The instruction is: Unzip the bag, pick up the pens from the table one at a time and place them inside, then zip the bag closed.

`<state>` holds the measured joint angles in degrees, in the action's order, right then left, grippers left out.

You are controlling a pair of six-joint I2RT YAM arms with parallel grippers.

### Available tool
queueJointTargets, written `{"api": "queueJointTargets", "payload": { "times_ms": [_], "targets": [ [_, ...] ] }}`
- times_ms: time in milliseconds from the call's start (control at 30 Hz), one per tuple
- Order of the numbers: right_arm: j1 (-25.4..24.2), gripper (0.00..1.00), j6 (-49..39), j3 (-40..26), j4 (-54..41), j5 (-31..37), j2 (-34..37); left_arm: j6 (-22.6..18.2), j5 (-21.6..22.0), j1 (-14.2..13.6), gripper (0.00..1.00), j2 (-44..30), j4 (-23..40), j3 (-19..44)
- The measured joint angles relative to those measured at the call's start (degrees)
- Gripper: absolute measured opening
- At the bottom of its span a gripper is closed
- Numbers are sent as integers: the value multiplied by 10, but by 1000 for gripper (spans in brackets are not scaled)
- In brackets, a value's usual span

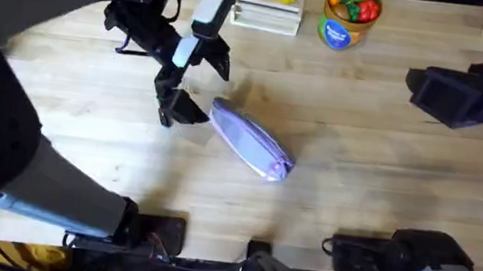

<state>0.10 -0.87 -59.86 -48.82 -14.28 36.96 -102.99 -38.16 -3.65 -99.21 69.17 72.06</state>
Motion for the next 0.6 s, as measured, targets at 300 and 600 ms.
{"api": "queueJointTargets", "payload": {
  "times_ms": [300,600],
  "targets": [
    [0,992,0,0,0,0,0,-2,-18,-21,993,-13,2,0],
    [0,992,0,0,0,0,0,-2,-22,-22,993,-21,-2,0]
  ]
}}
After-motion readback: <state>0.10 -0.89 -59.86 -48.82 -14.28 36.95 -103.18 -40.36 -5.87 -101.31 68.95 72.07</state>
